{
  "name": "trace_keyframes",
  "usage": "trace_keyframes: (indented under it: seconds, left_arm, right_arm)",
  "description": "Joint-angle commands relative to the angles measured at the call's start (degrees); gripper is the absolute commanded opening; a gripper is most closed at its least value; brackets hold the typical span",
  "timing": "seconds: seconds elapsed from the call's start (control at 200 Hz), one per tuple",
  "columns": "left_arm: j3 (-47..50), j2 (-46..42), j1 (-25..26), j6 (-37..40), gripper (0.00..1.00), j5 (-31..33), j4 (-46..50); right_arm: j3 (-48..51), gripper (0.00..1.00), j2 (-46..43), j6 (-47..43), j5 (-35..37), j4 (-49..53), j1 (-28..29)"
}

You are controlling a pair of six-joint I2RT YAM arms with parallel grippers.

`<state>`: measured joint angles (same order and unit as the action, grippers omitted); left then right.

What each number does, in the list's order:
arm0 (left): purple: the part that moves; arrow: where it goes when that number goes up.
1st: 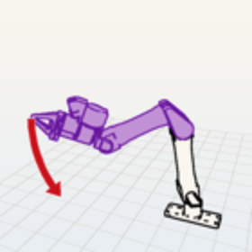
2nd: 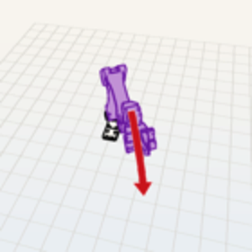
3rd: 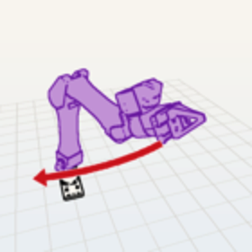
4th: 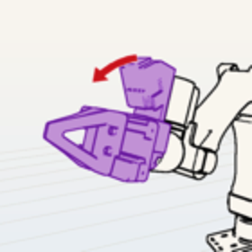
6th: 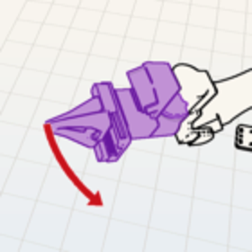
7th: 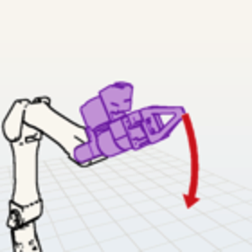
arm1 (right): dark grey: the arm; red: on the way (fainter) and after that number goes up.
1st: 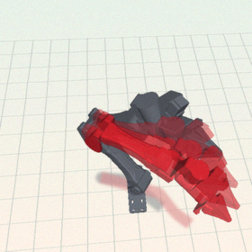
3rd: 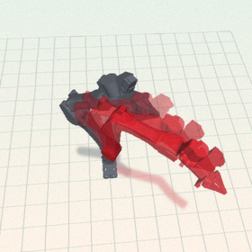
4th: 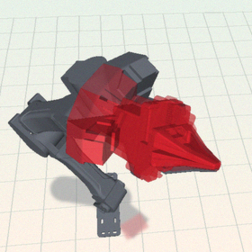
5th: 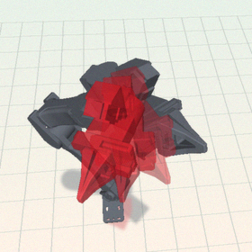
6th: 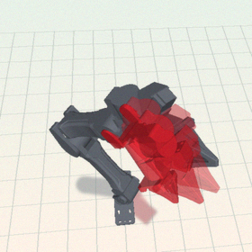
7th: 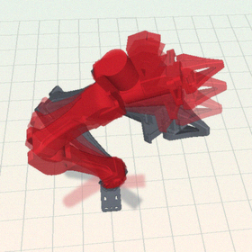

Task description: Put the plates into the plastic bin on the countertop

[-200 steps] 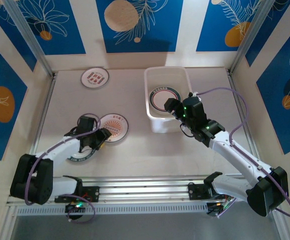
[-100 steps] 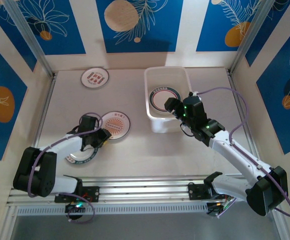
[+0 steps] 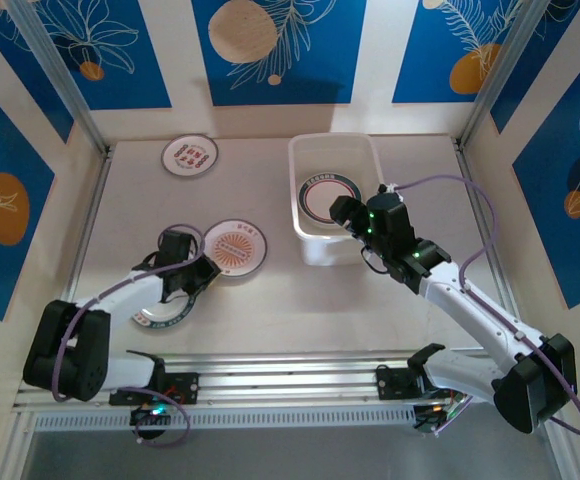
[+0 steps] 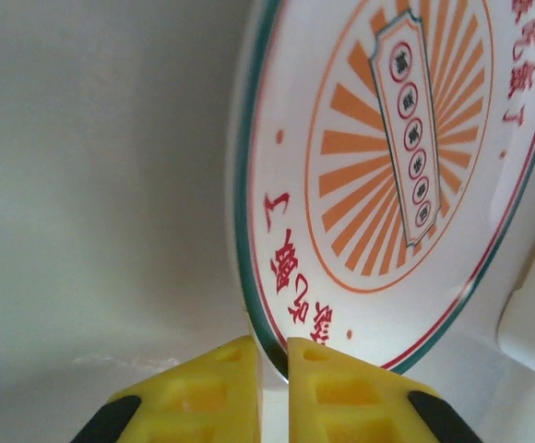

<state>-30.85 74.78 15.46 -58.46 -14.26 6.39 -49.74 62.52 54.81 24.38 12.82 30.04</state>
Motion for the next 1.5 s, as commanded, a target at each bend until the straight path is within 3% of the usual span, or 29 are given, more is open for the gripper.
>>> trace_keyframes:
  seconds: [0.0,0.23,1.05,1.495]
  left_arm:
    - [0.8,-1.7,1.3,0.5,0.09,0.2,-1.6]
    - [1.0,-3.4,2.6,1.4,0.04,-0.1,-2.3]
    - [3.0,-9.7,2.8,4.9,0.0,-1.5,-1.6]
    - [-1.4,2.6,2.8,7.2,0.0,-5.7,-4.9]
  right_arm:
    - [2.4,0.82,-0.5,1.6,0.1,7.6,0.5]
    - [2.1,0.82,-1.5,2.1,1.1,8.2,1.7]
    - [0.9,0.81,-1.5,3.5,4.3,9.2,6.1]
    - [1.5,0.81,-0.8,3.7,4.8,8.8,6.4]
